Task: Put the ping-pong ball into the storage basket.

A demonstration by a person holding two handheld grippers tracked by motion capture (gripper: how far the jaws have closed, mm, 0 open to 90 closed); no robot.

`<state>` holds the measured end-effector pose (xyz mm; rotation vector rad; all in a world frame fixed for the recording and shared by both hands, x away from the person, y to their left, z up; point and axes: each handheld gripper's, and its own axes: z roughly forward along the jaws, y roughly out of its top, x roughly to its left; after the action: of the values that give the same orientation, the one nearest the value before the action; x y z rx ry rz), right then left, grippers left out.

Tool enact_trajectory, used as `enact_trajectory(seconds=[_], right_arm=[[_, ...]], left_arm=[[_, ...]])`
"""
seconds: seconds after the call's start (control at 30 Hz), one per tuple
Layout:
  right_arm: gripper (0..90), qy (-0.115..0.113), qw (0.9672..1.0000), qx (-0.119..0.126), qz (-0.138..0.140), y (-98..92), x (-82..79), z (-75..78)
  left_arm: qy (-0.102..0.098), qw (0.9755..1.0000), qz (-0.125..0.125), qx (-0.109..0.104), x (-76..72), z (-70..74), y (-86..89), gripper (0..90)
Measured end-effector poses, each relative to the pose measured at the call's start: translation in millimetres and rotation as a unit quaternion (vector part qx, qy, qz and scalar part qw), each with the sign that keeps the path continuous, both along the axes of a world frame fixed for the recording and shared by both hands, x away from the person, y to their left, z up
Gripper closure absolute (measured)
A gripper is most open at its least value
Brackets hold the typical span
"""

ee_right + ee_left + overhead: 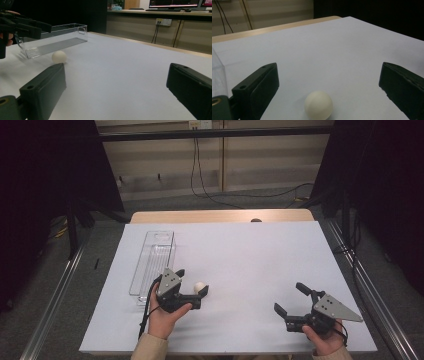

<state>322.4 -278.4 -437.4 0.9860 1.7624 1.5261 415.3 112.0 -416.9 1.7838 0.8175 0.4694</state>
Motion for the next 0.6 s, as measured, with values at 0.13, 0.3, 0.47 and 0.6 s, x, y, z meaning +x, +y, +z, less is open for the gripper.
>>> enact_trajectory(seconds=[0.13,0.3,0.47,0.6], right_arm=[[2.0,0.001,1.0,0.001,0.0,0.2,-0.2,0.1],[2.0,0.001,1.0,0.001,0.0,0.1,-0.1,-0.1],[1.9,0.002,1.0,0.001,0.002,0.1,-0.2,0.0],[1.9,0.002,1.0,0.002,0.001,0.5,0.0,-0.2]], left_arm=[[0.003,1.0,-0.001,0.006,1.3,-1.5,-1.6,3.0],[0.01,0.9999,0.001,0.008,2.8,-3.8,-3.5,3.2],[0.021,0.9996,-0.001,0.016,5.3,-8.0,-5.3,3.6],[0.027,0.9993,0.004,0.027,7.3,-10.3,-6.8,3.6]])
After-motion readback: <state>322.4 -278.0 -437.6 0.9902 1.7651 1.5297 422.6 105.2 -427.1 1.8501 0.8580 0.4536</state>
